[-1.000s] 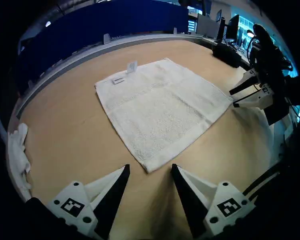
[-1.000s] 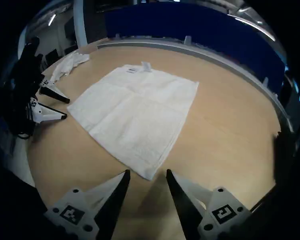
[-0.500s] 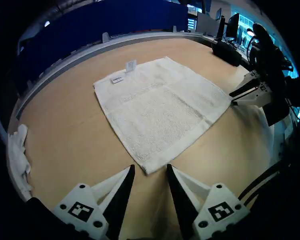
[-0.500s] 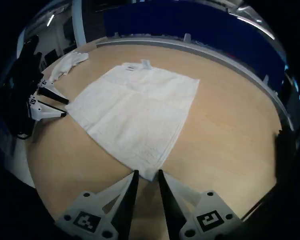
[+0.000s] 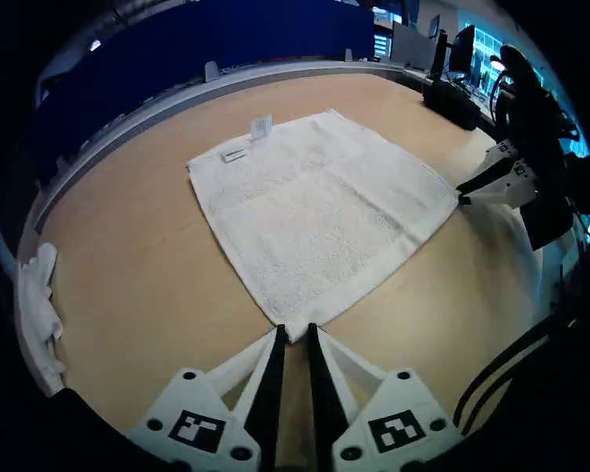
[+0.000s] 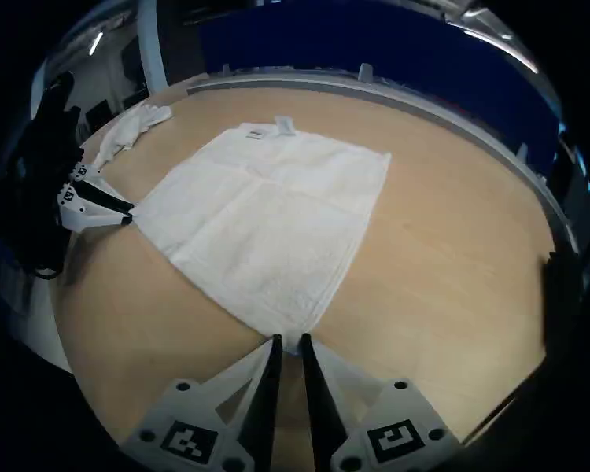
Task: Fold towel
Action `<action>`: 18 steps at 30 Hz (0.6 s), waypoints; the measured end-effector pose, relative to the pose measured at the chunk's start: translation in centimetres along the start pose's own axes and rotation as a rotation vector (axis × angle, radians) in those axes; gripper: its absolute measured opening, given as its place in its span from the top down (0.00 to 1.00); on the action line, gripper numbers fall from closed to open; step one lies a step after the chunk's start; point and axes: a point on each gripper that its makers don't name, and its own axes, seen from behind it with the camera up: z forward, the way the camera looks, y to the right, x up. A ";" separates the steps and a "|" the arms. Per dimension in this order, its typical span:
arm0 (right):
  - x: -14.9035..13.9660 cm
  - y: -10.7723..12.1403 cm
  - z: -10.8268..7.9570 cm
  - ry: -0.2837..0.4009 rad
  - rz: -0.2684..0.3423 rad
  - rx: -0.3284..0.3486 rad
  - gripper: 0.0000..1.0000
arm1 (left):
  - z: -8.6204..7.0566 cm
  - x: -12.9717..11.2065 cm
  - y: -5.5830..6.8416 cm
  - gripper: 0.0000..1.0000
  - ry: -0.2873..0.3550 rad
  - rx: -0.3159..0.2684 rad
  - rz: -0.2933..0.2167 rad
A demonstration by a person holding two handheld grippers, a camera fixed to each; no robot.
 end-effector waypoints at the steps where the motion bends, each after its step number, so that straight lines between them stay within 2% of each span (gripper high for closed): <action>1: 0.0 0.0 0.0 0.001 -0.002 0.000 0.83 | 0.0 0.0 0.0 0.83 -0.001 0.000 0.000; 6: 0.4 0.1 -0.2 0.008 -0.007 -0.004 0.93 | -0.1 0.0 -0.2 0.87 -0.006 -0.002 -0.009; 18: 0.4 0.3 -0.3 0.007 0.004 -0.007 0.96 | -0.3 0.1 0.1 0.89 -0.005 -0.018 -0.021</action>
